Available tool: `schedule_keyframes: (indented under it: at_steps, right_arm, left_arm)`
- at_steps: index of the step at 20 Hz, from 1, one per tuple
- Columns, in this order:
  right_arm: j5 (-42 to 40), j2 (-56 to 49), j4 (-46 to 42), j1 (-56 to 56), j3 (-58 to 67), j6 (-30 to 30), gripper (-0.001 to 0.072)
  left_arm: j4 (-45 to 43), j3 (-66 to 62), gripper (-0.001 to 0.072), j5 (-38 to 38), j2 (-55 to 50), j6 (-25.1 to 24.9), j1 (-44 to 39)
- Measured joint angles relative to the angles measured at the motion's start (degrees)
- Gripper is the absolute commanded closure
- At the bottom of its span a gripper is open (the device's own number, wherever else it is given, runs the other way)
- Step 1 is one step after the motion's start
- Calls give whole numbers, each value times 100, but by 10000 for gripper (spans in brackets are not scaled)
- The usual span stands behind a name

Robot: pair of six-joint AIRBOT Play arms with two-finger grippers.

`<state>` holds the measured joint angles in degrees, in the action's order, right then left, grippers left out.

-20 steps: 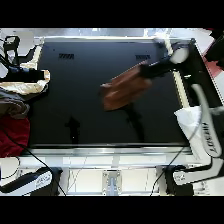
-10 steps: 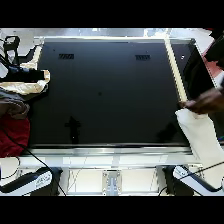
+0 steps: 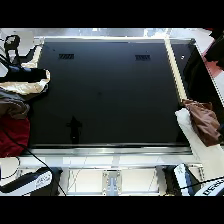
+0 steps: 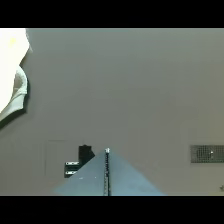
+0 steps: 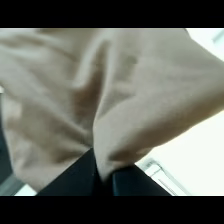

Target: Fold the shirts.

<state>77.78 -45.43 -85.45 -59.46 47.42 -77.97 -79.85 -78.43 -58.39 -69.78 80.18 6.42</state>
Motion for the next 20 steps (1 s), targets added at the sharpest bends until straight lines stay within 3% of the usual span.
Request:
schedule_keyframes:
  at_steps: [1, 2, 7, 10, 13, 15, 20]
  right_arm:
    - [-59, 31, -46, -142, -122, 22, 320]
    - [-98, 55, -61, -247, -179, 28, 300]
    - [61, 111, 175, -468, 402, -245, 303]
    - [50, 120, 1427, -433, 1078, -396, 305]
    - [-85, 122, 3475, 162, 1425, 219, 305]
    - [-140, 118, 4334, 922, 1523, 769, 305]
    - [-448, 72, 4485, 3032, 1611, 1390, 305]
  left_arm:
    - [17, 0, 693, 2, 0, 0, 0]
    - [24, 0, 693, 0, 0, 0, 0]
    - [59, 0, 693, 0, 0, 0, 0]
    - [63, 0, 693, 2, 0, 0, 0]
    - [63, 0, 693, 0, 0, 0, 0]
    - [63, 0, 693, 2, 0, 0, 0]
    - [63, 0, 693, 4, 0, 0, 0]
